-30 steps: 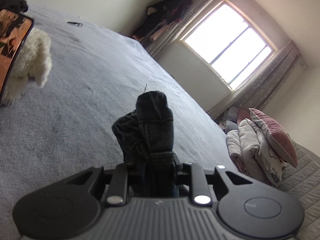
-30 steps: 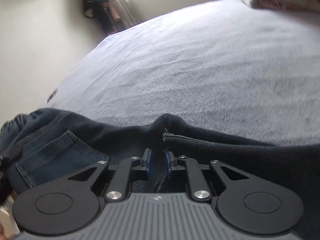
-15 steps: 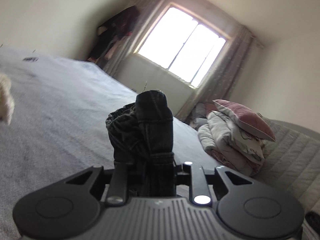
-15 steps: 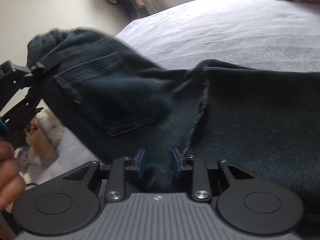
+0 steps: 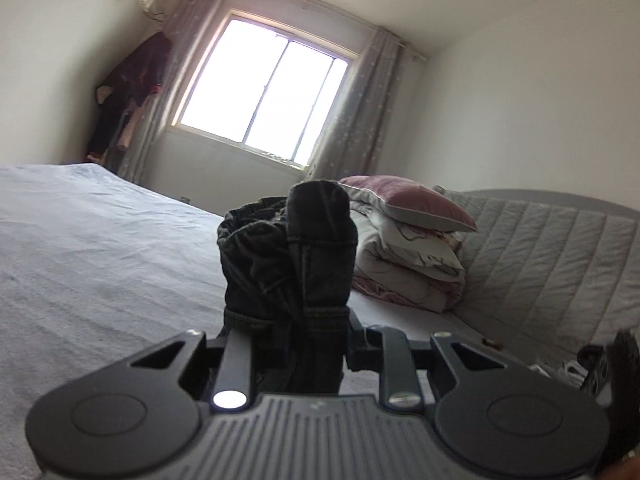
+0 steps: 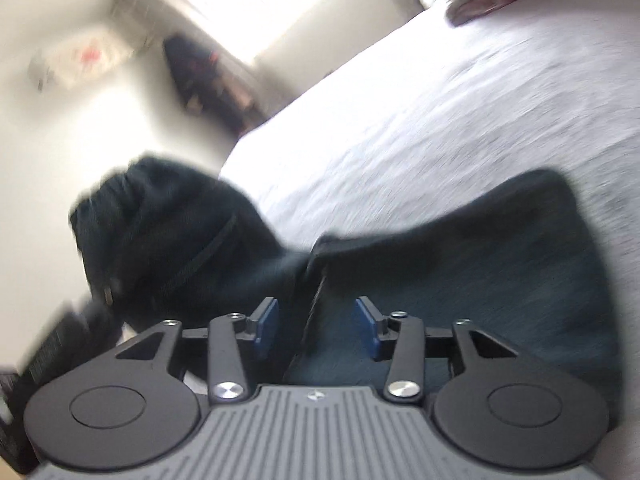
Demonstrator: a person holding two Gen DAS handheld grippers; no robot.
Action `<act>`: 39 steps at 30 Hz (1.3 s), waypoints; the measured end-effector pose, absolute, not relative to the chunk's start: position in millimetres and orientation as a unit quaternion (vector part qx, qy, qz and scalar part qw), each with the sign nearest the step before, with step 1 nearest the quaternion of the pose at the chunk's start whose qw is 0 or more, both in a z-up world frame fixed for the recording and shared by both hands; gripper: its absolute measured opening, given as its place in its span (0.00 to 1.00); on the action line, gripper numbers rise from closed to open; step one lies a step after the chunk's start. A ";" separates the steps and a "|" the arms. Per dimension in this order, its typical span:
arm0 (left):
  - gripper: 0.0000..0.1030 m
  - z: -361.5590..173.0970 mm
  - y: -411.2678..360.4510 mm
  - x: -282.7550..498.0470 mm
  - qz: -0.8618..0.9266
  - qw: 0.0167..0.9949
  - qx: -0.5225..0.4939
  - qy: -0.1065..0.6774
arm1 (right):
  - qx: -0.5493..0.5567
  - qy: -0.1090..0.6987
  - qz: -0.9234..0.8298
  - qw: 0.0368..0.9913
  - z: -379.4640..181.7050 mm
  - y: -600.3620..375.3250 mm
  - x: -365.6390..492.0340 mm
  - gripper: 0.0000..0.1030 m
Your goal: Fold clothes
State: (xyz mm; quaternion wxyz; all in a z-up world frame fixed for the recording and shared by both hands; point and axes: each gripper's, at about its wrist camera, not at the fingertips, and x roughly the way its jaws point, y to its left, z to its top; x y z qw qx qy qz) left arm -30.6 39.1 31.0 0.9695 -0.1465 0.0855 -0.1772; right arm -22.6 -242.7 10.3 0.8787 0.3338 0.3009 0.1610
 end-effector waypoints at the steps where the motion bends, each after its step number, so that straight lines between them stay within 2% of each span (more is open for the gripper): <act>1: 0.24 29.6 32.5 -32.1 -0.185 0.969 -0.136 0.087 | 0.348 0.292 0.155 0.877 11.0 -252.7 -23.7 0.53; 11: 0.35 -1.1 -40.1 -49.7 -0.299 0.944 -0.022 0.139 | 0.447 0.234 0.134 0.853 10.3 -316.9 -34.1 0.60; 14: 0.40 -11.7 -53.9 -53.3 -0.329 0.930 0.027 0.162 | 0.467 0.237 0.130 0.842 4.4 -326.6 -30.3 0.65; 17: 0.49 -11.8 -49.6 -56.1 -0.366 0.916 0.027 0.159 | 0.479 0.246 0.117 0.834 -3.5 -332.9 -29.0 0.67; 20: 0.69 -0.2 -35.9 -57.0 -0.407 0.899 0.001 0.160 | 0.480 0.244 0.126 0.833 -0.7 -333.8 -31.6 0.67; 21: 0.71 1.9 -32.5 -57.6 -0.406 0.900 0.003 0.160 | 0.478 0.243 0.133 0.833 1.5 -332.0 -32.9 0.67; 32: 0.75 1.4 5.5 -24.4 -0.292 0.933 -0.012 0.211 | 0.370 0.321 0.134 0.861 -16.6 -278.9 -7.8 0.66; 33: 0.76 0.9 8.7 -20.7 -0.281 0.936 -0.015 0.213 | 0.355 0.319 0.132 0.869 -16.4 -273.4 -5.8 0.64; 35: 0.76 -0.6 16.4 -14.2 -0.260 0.940 -0.024 0.221 | 0.331 0.317 0.124 0.880 -17.3 -265.0 -2.1 0.40; 36: 0.76 -0.7 20.1 -10.3 -0.253 0.940 -0.030 0.226 | 0.319 0.316 0.120 0.886 -17.8 -260.9 -0.2 0.24; 39: 0.76 0.5 31.1 -2.1 -0.238 0.942 -0.052 0.229 | 0.319 0.279 0.131 0.896 -0.9 -261.2 -4.6 0.21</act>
